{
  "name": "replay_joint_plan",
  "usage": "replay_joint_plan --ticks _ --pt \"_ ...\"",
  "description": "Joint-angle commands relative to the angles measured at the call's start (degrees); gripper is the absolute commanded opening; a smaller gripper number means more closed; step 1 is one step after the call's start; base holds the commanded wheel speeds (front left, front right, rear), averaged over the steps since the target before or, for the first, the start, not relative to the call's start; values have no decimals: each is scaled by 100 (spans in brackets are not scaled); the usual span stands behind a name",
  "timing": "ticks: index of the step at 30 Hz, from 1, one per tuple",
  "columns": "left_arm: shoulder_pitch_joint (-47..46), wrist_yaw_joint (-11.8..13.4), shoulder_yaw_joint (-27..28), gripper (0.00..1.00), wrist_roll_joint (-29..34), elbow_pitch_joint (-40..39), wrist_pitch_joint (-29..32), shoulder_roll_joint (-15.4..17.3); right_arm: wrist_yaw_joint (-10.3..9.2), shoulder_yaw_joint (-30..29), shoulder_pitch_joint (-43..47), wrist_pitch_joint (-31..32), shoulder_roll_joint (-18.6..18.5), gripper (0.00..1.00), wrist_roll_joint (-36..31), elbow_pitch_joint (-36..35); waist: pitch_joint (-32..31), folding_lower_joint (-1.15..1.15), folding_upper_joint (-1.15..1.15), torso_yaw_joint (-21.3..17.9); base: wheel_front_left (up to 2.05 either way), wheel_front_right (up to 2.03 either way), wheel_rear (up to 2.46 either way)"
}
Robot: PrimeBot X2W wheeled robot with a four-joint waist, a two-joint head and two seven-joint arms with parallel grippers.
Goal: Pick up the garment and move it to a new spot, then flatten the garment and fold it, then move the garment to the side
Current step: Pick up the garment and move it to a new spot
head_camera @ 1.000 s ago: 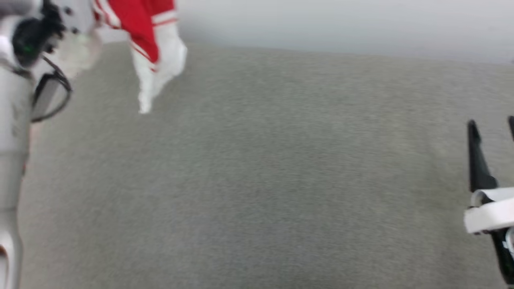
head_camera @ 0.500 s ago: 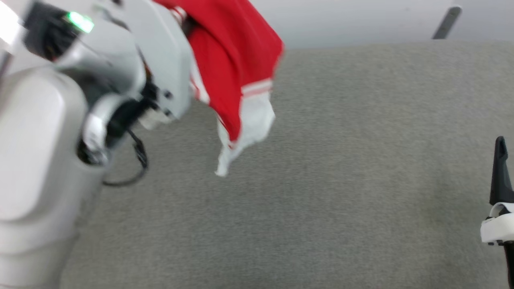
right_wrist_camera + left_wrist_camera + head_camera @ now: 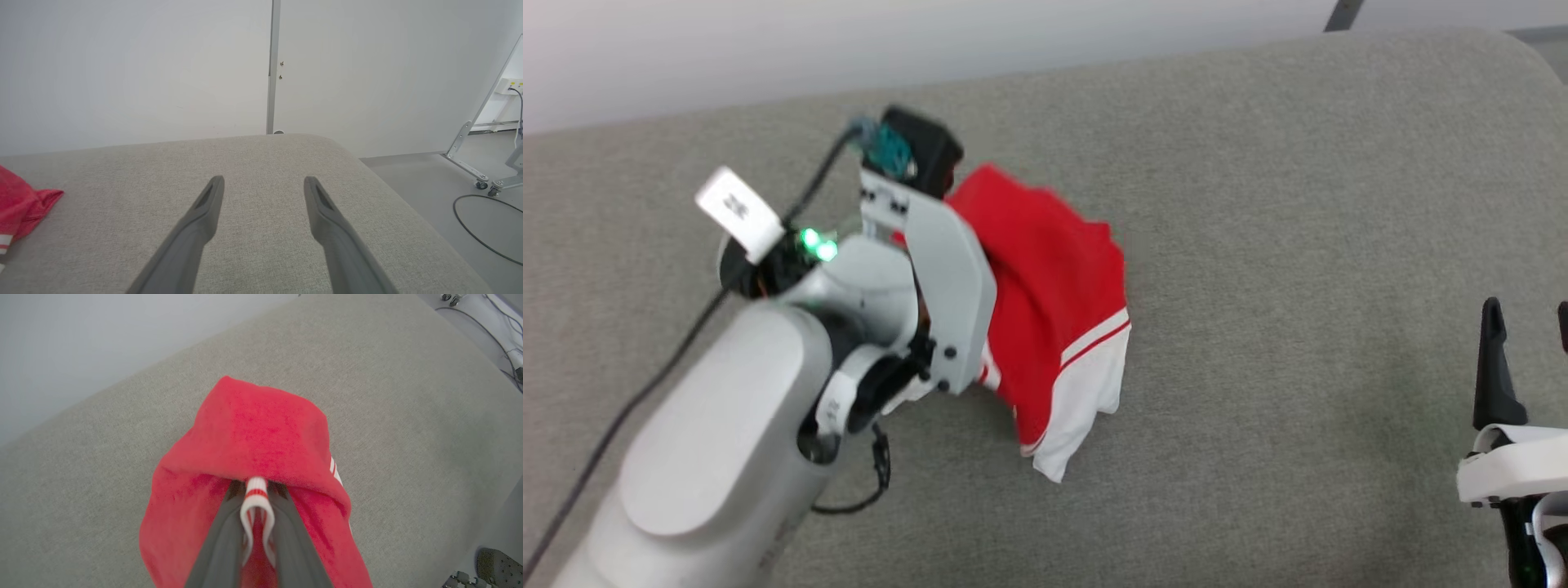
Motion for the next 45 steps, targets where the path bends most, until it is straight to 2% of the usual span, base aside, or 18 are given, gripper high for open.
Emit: replay_joint_plan --ticks 1,14,19,25,28,29,30,35,39,45 --pt "65 -16 -3 0 -24 35 -20 8 0 5 -56 -40 6 100 38 19 60 0 0 -58 0 0 0" --pt "572 -325 -383 0 4 1636 -426 -108 0 255 -264 -285 -6 100 132 511 123 0 0 -219 0 0 0" --pt "586 -452 -581 0 23 2270 -554 -302 0 283 -291 -333 -14 100 157 615 84 0 0 -186 0 0 0" --pt "499 -759 -593 0 -180 2789 -740 -509 0 349 -290 -319 -58 100 192 688 -79 0 0 -111 0 0 0" --pt "421 -938 -511 64 -305 2771 -833 -514 0 362 -213 -285 -88 100 202 696 -220 0 0 -55 0 0 0" --pt "379 -976 -510 91 -276 2740 -878 -462 0 364 -181 -272 -104 100 209 700 -272 0 0 -32 0 0 0" --pt "367 -1010 -500 100 -294 2707 -906 -446 0 363 -155 -257 -115 100 210 706 -332 0 0 -5 0 0 0" --pt "427 -1096 -376 100 -430 2421 -1015 -325 0 401 -15 -198 -166 100 225 699 -635 0 0 131 0 0 0" --pt "587 -1043 -281 100 -477 2122 -1098 -181 0 437 114 -139 -193 100 207 653 -889 0 0 241 0 0 0" --pt "955 -1010 17 100 -592 1590 -1621 28 0 606 257 -130 -256 100 265 637 -1220 0 0 350 0 0 0"
